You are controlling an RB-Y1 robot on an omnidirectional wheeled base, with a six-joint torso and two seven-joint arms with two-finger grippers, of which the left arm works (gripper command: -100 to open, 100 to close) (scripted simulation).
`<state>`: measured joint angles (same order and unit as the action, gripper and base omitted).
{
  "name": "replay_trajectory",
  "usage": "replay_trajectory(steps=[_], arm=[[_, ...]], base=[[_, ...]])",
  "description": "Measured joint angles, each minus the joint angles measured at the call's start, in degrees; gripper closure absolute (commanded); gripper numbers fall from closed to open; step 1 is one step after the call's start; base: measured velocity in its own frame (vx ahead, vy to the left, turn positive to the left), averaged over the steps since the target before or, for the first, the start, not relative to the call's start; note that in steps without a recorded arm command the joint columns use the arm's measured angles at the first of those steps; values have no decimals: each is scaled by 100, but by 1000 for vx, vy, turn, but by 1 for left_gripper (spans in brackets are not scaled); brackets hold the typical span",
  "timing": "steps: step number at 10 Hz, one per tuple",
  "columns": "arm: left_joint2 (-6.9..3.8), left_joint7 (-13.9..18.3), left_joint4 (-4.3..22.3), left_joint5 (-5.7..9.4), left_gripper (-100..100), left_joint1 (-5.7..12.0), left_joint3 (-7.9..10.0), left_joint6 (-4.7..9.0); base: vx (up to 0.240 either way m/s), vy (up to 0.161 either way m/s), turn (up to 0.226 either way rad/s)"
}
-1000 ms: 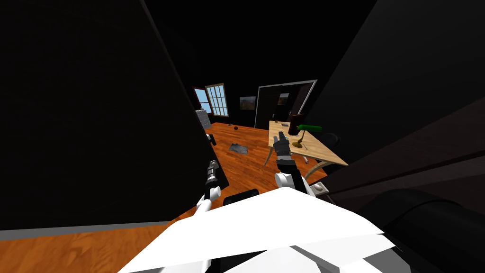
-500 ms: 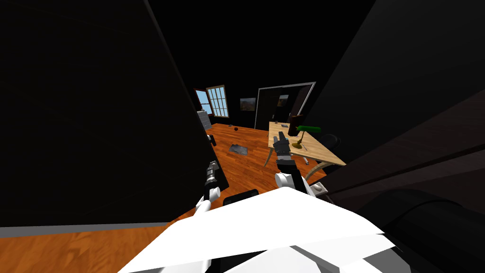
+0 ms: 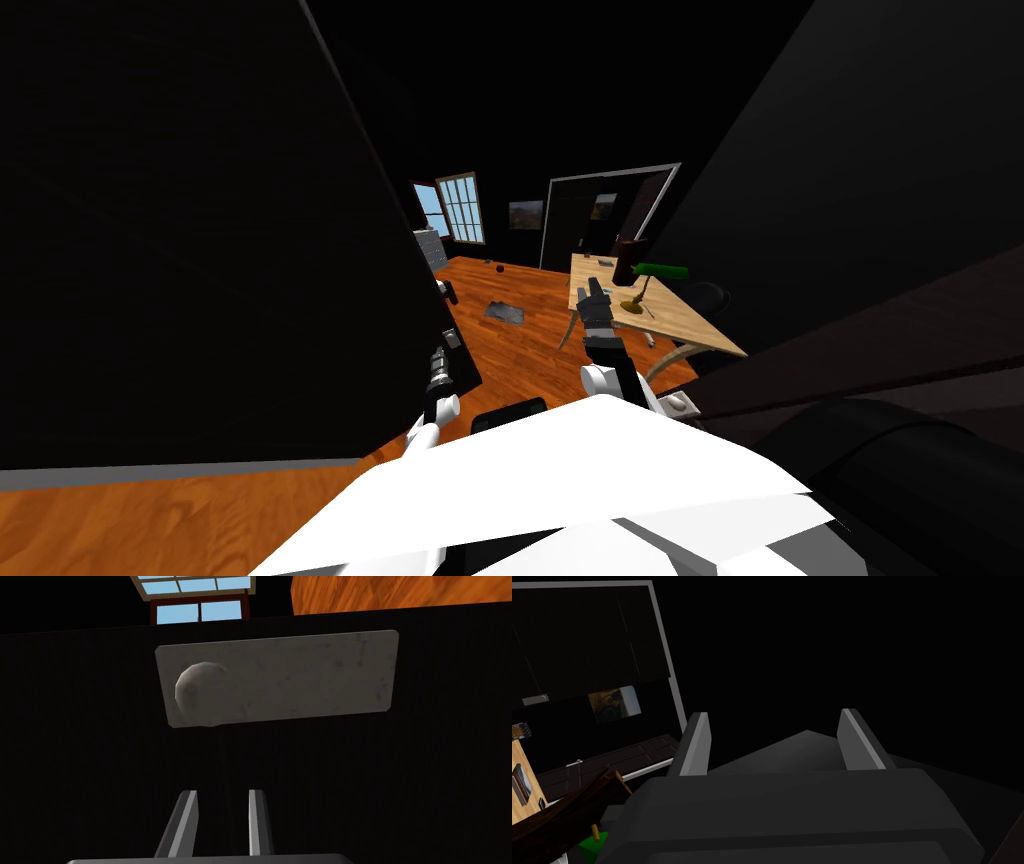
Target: Push the door open
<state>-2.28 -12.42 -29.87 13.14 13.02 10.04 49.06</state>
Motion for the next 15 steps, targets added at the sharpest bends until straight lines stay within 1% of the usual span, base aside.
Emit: replay_trajectory(steps=[1, 2, 3, 4, 5, 6, 7, 8, 9, 10, 11, 12, 13, 14, 15], arm=[[10, 3, 87, 1, -100, 58, -8, 38], [75, 5, 235, 8, -100, 162, -9, 105], [154, -27, -23, -2, -100, 31, -25, 14], [224, -14, 99, 1, -100, 106, -30, 37], [326, -29, 23, 0, -100, 83, -34, 17], [367, -4, 324, 17, -100, 260, -19, 123], [452, -23, 176, 5, -100, 146, -34, 99], [490, -49, -8, -5, -100, 58, -47, 11], [492, -52, -25, -6, -100, 53, -49, -6], [418, -65, -81, -7, -100, 22, -46, -27], [348, -72, -263, -15, -100, -73, -56, -111], [306, -63, -208, -10, -100, -39, -50, -108], [286, -52, -83, -3, -100, 26, -40, -46], [220, -65, -144, 3, -100, 1, -28, -66], [147, -56, -59, 10, -100, 45, -17, -38]], base=[[-279, -29, 26], [-187, -39, 9], [-156, -42, 22], [-113, -74, 13], [-101, -100, 16], [-70, -64, 5], [-15, -24, 0], [0, -10, -1], [112, 56, -21], [157, 90, -19], [92, 60, 0], [41, 27, 3], [177, 29, -41], [238, 47, -22], [234, 59, -25]])
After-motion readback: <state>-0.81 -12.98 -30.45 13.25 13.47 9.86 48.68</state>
